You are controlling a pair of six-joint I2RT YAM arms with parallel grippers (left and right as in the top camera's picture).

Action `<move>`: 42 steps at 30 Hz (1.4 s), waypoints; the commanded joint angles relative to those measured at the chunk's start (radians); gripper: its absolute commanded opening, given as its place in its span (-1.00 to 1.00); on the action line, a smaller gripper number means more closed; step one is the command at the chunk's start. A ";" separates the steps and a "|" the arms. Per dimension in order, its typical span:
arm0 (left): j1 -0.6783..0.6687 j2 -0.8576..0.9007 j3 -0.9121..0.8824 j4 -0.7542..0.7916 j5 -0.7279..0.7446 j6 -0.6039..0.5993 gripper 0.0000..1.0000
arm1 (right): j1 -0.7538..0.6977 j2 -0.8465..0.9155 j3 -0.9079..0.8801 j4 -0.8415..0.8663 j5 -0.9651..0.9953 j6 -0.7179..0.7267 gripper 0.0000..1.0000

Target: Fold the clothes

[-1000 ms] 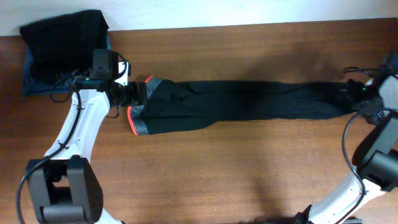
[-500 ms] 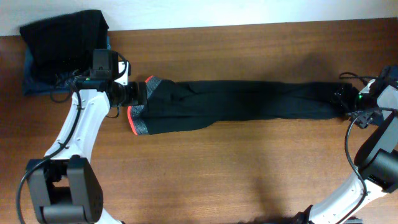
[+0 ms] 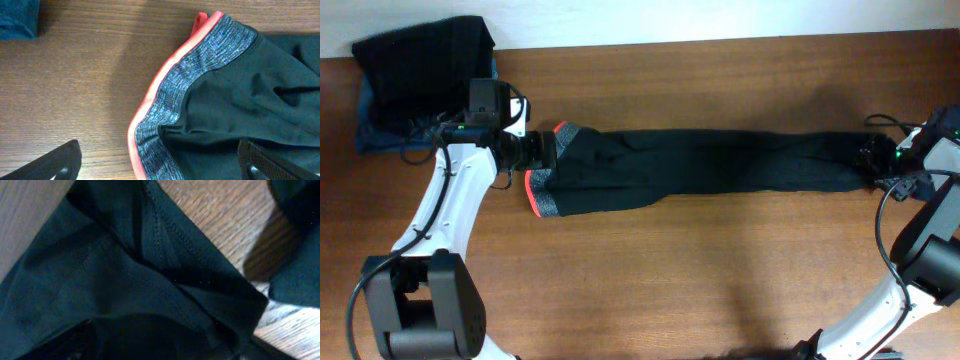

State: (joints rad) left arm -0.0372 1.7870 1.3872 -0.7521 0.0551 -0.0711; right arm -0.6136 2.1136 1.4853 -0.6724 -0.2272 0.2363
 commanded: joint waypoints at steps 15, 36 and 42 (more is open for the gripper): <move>0.000 -0.003 0.005 0.002 0.008 0.005 0.98 | 0.005 0.004 -0.008 0.007 -0.006 0.005 -0.92; 0.000 0.034 0.003 0.002 0.008 0.005 0.98 | 0.150 -0.206 -0.008 -0.019 -0.004 -0.259 -0.93; 0.000 0.113 0.003 -0.002 0.009 0.005 0.98 | 0.255 -0.239 -0.008 -0.028 0.116 -0.286 -0.92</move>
State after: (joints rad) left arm -0.0372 1.8542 1.3872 -0.7521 0.0555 -0.0711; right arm -0.3931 1.9205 1.4822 -0.6952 -0.1635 -0.0128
